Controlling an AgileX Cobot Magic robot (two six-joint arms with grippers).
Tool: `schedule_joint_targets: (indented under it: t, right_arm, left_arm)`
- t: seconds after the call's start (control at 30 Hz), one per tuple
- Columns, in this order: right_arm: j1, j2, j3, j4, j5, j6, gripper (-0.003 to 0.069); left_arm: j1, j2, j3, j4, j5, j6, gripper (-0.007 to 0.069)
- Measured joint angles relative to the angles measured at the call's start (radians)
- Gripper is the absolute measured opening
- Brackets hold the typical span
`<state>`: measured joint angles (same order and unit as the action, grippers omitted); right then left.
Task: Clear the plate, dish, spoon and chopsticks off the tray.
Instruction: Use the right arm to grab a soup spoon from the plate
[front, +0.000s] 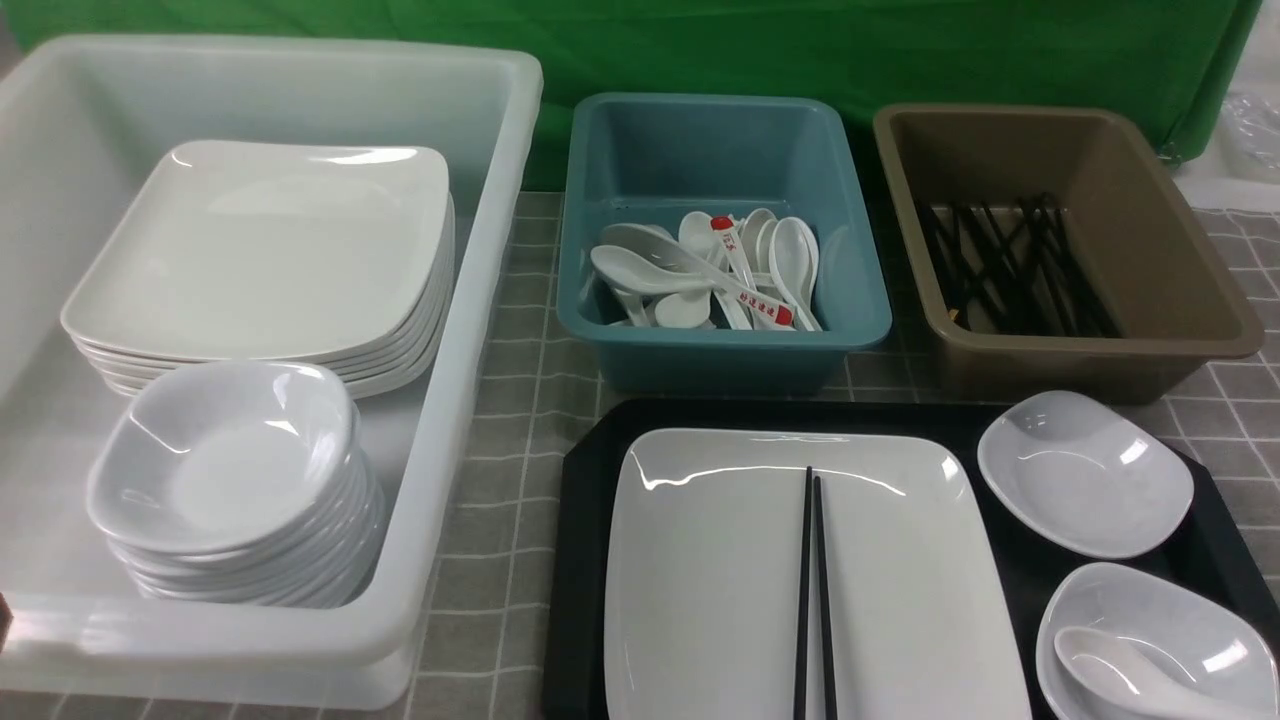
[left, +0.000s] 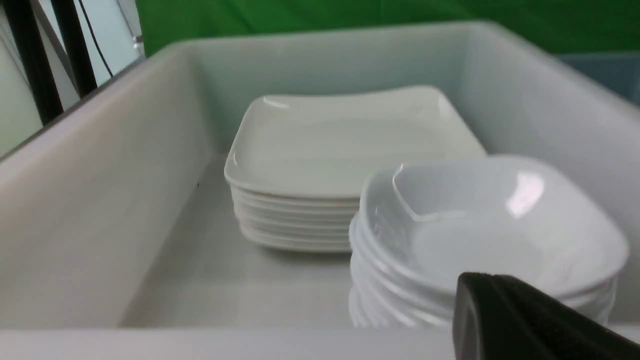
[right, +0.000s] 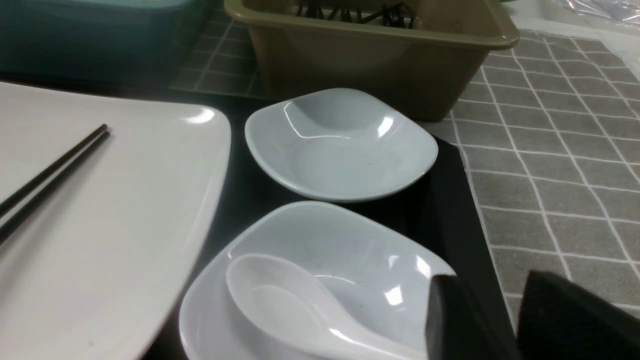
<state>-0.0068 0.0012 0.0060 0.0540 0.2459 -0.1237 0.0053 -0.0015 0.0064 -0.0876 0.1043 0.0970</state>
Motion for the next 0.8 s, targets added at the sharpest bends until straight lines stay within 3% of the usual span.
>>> schedule_joint_targets:
  t: [0.17,0.23,0.43,0.53,0.57,0.6,0.63,0.73,0.8]
  right_arm:
    - [0.0,0.0,0.0,0.0,0.0,0.0,0.0238]
    - [0.0,0.0,0.0,0.0,0.0,0.0,0.0238]
    - [0.0,0.0,0.0,0.0,-0.003,0.0,0.0238]
    - [0.0,0.0,0.0,0.053,-0.039,0.075,0.0238]
    - [0.0,0.0,0.0,0.128,-0.084,0.21,0.0238]
    - [0.0,0.0,0.0,0.15,-0.098,0.229,0.0238]
    - [0.0,0.0,0.0,0.214,-0.153,0.397,0.0238]
    - [0.0,0.0,0.0,0.279,-0.269,0.691,0.0238]
    - [0.0,0.0,0.0,0.286,-0.303,0.76,0.0238]
  left_arm:
    - [0.0,0.0,0.0,-0.212,-0.184,-0.116,0.0003]
    - [0.0,0.0,0.0,-0.242,-0.216,-0.147,0.0003]
    - [0.0,0.0,0.0,-0.189,-0.253,-0.167,0.0003]
    - [0.0,0.0,0.0,-0.176,-0.291,-0.223,0.0003]
    - [0.0,0.0,0.001,-0.175,-0.352,-0.311,0.0003]
    - [0.0,0.0,0.001,-0.175,-0.352,-0.321,0.0003]
    - [0.0,0.0,0.001,-0.171,-0.445,-0.411,0.0003]
    - [0.0,0.0,-0.002,-0.156,-0.664,-0.535,0.0003]
    - [0.0,0.0,-0.024,-0.156,-0.688,-0.566,0.0003]
